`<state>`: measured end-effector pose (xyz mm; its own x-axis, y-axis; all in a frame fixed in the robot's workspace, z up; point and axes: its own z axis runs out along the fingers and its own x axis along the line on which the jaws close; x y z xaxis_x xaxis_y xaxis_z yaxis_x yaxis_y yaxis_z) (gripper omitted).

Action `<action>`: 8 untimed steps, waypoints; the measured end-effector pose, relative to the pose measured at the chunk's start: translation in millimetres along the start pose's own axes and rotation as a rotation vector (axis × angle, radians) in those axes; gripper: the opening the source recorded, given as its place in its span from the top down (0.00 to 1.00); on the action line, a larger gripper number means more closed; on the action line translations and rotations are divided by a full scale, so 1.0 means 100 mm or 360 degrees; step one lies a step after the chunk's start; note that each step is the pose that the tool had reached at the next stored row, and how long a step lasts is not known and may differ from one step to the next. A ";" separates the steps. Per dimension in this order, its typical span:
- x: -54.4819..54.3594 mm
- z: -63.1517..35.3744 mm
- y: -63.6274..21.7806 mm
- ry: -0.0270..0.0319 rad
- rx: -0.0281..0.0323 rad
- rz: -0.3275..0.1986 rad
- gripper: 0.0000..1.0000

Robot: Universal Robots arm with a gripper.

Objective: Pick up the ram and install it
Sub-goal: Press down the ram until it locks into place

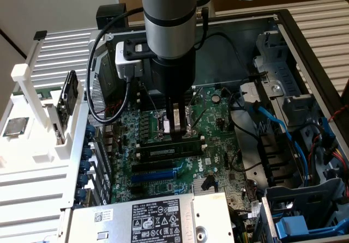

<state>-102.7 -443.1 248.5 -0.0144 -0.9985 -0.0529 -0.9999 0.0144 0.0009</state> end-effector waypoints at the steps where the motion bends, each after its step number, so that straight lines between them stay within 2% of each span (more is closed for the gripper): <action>1: 0.00 0.000 0.000 0.00000 0.00000 0.0000 0.80; 3: 0.00 0.000 0.000 0.00000 0.00000 0.0000 0.82; 4: 0.00 0.000 0.000 0.00000 0.00000 0.0000 0.89; 8: 0.00 0.000 0.000 -0.00001 0.00001 0.0000 0.90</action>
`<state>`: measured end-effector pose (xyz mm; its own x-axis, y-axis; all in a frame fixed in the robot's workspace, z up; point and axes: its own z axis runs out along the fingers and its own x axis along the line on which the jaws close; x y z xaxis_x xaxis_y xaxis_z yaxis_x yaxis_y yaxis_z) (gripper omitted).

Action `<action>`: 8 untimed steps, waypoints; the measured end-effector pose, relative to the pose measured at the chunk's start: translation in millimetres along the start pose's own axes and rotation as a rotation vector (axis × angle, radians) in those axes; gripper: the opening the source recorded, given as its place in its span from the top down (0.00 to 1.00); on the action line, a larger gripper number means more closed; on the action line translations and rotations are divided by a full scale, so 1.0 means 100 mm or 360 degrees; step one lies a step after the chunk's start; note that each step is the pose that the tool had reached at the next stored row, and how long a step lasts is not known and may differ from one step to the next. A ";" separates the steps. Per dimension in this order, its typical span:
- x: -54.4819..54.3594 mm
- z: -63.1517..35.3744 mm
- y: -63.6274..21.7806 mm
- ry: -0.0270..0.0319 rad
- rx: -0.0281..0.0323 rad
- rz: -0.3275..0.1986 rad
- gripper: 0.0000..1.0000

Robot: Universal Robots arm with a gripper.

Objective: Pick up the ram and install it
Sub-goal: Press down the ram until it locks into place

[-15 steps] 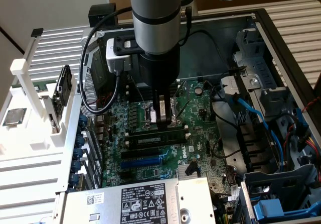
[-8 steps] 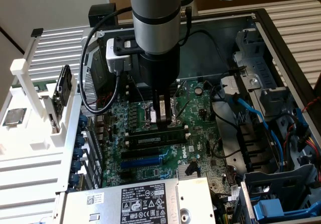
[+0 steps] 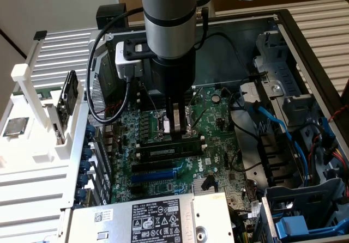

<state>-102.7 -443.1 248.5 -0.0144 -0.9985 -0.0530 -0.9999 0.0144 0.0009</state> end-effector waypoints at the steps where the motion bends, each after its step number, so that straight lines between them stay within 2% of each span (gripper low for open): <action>1: 0.00 0.000 0.000 0.00001 -0.00001 0.0000 0.90; 8: 0.00 0.006 0.029 0.00001 0.00003 0.0000 0.90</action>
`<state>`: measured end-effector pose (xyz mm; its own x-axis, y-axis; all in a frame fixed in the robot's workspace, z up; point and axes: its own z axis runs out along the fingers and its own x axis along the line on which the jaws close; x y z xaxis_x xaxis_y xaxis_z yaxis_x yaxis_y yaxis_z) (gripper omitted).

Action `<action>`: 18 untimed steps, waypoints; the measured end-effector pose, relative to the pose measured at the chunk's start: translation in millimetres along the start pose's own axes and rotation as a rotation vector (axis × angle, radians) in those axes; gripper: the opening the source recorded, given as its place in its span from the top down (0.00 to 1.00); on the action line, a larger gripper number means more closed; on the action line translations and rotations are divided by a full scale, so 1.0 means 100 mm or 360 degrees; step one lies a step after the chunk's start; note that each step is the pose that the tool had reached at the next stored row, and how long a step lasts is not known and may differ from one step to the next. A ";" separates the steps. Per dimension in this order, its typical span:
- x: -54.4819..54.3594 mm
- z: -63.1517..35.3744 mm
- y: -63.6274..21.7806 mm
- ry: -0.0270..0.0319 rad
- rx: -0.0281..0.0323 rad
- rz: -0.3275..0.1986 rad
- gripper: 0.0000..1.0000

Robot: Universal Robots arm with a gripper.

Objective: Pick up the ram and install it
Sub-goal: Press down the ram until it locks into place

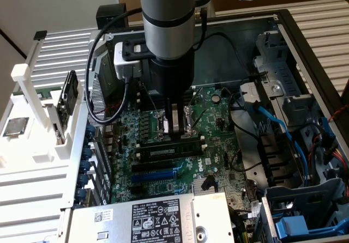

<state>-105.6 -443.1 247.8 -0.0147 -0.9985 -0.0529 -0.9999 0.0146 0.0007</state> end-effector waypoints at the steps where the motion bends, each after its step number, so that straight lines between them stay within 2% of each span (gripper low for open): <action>1: 0.00 0.001 0.012 -0.00001 0.00000 0.0000 0.90; 12: 0.00 0.069 0.069 -0.00002 0.00000 0.0000 0.90; 14: -0.03 0.099 0.070 0.00015 -0.00001 0.0000 0.90; 15: -0.04 0.100 0.070 0.00067 -0.00010 0.0000 0.90; 16: -0.05 0.102 0.070 0.00255 -0.00027 0.0001 0.90; 18: -0.08 0.103 0.071 0.00519 -0.00033 0.0001 0.90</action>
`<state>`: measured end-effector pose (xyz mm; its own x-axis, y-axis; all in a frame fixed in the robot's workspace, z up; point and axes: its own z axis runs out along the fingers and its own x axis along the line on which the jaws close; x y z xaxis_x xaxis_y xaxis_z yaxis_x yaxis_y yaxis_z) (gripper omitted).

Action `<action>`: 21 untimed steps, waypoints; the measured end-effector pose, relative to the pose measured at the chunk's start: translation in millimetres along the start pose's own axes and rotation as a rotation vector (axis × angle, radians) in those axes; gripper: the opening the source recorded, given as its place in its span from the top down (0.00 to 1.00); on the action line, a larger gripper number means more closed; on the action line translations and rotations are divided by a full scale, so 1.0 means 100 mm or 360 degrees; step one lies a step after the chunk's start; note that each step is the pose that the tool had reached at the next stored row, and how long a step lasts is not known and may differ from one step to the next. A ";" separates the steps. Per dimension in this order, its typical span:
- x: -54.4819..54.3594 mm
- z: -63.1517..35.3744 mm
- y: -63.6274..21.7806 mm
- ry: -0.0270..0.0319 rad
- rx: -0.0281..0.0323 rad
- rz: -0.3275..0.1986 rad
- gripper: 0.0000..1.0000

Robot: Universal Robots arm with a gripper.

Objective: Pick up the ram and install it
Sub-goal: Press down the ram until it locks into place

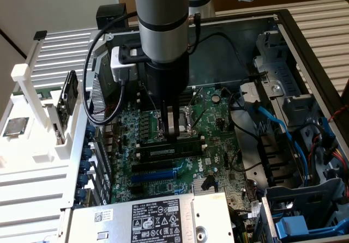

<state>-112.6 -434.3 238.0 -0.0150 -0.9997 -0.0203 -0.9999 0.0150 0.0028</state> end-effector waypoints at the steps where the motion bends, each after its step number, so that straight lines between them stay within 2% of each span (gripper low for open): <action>1: -0.01 0.000 0.001 0.00066 0.00000 0.0000 0.90; 21: 0.00 0.005 -0.023 0.00076 0.00000 -0.0017 0.90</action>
<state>-110.3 -434.2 237.5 -0.0044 -0.9999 -0.0156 -1.0000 0.0044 0.0026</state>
